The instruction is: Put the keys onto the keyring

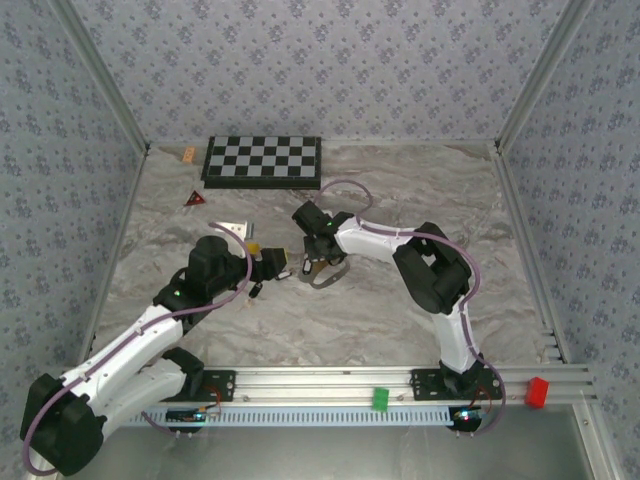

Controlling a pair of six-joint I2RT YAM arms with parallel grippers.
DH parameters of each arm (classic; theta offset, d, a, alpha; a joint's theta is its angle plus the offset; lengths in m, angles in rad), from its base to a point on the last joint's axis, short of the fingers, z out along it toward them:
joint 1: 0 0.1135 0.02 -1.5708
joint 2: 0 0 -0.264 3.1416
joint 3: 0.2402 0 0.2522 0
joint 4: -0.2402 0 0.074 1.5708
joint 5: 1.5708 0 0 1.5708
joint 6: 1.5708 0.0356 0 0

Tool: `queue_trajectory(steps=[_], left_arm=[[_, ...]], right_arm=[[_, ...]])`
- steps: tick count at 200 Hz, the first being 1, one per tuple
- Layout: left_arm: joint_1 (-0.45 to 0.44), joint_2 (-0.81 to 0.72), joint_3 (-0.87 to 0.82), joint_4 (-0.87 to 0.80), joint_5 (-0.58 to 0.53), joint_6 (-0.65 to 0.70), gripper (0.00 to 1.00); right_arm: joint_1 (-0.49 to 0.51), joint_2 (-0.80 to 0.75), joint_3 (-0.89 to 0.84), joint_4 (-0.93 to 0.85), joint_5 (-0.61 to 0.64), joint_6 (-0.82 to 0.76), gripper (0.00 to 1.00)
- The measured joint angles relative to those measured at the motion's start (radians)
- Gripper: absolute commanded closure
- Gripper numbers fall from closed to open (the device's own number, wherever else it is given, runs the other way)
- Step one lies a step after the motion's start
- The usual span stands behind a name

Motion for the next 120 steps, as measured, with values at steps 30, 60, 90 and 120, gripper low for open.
queue_trajectory(steps=[30,60,90,120], left_arm=[[0.000,0.000,0.000,0.000,0.000,0.000,0.14],[0.000,0.000,0.000,0.000,0.000,0.000,0.14],[0.000,0.000,0.000,-0.001,0.000,0.000,0.14],[0.000,0.000,0.006,-0.004,0.002,0.000,0.15]], right_arm=[[0.005,-0.024,-0.024,0.013,0.019,0.002,1.00],[0.012,-0.069,-0.066,0.024,0.037,0.002,1.00],[0.021,-0.169,-0.129,0.060,0.052,-0.030,1.00],[0.022,-0.339,-0.222,0.151,0.035,-0.117,1.00]])
